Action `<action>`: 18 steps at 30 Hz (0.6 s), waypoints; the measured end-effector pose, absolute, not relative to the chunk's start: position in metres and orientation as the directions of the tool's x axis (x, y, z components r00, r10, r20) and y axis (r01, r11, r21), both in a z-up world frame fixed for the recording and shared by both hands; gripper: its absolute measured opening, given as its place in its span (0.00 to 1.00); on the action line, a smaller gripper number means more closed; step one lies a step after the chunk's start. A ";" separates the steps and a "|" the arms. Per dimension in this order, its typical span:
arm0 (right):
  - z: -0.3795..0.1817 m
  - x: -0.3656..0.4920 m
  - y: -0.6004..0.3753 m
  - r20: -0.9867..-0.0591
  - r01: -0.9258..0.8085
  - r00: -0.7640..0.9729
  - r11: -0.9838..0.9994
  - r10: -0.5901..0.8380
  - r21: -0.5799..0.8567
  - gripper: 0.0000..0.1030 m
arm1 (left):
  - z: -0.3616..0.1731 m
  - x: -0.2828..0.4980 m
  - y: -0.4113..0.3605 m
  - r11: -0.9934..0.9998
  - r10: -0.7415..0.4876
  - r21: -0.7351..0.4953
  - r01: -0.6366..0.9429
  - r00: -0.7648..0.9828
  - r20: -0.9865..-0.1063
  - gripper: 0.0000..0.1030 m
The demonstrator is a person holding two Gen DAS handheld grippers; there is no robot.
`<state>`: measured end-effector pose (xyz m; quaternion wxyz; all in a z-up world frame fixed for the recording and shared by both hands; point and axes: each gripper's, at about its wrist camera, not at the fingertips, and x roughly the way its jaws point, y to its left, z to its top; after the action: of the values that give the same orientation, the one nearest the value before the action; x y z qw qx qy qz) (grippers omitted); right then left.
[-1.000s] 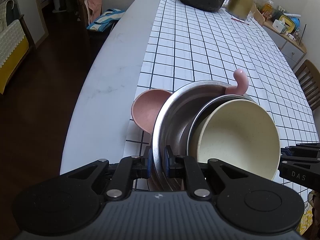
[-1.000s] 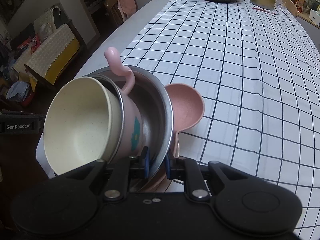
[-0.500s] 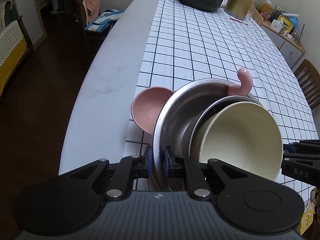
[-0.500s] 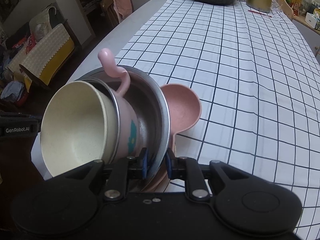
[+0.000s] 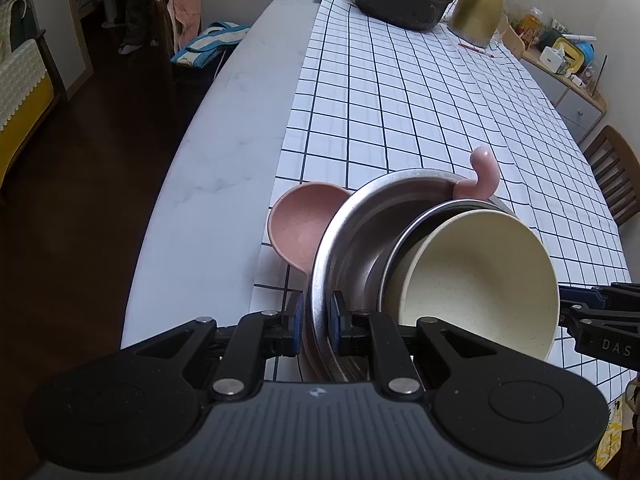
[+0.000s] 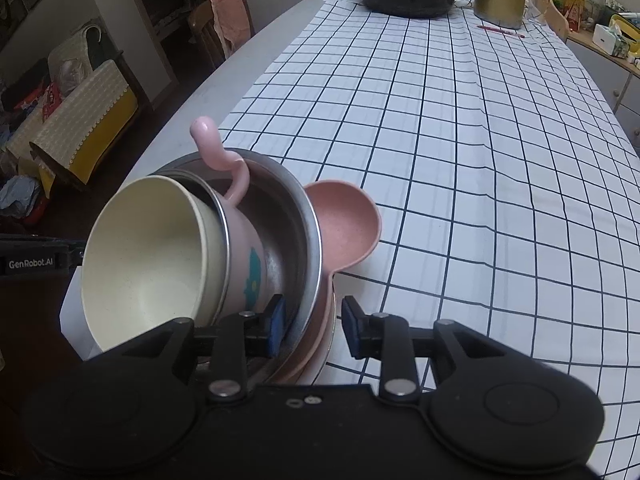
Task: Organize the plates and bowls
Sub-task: 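Lift the dish stack with both grippers and carry it along the table, then lower the dish stack beside the pink bear-shaped plate and open both grippers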
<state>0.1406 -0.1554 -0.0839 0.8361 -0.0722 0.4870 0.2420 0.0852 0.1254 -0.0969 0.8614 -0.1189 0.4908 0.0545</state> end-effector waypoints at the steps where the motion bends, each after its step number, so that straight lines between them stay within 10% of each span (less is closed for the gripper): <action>1: -0.082 0.138 -0.156 -0.844 -0.480 0.415 0.870 0.338 0.112 0.35 | -0.096 0.084 0.125 0.967 -0.020 -0.148 -0.209 0.515 -0.857 0.13; 8: -0.067 0.124 -0.160 -0.815 -0.494 0.462 0.865 0.349 0.090 0.47 | -0.083 0.073 0.120 0.973 0.014 -0.113 -0.199 0.546 -0.838 0.15; 13: -0.055 0.110 -0.165 -0.785 -0.509 0.496 0.857 0.371 0.083 0.60 | -0.071 0.059 0.113 0.974 0.036 -0.104 -0.202 0.589 -0.807 0.55; 18: -0.049 0.103 -0.173 -0.766 -0.526 0.509 0.846 0.393 0.085 0.65 | -0.057 0.046 0.097 0.977 0.067 -0.075 -0.199 0.622 -0.780 0.58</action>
<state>0.1029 -0.1726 -0.0486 0.8648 -0.0794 0.4187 0.2654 0.0460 0.0968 -0.0575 0.8972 -0.0773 0.4284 0.0741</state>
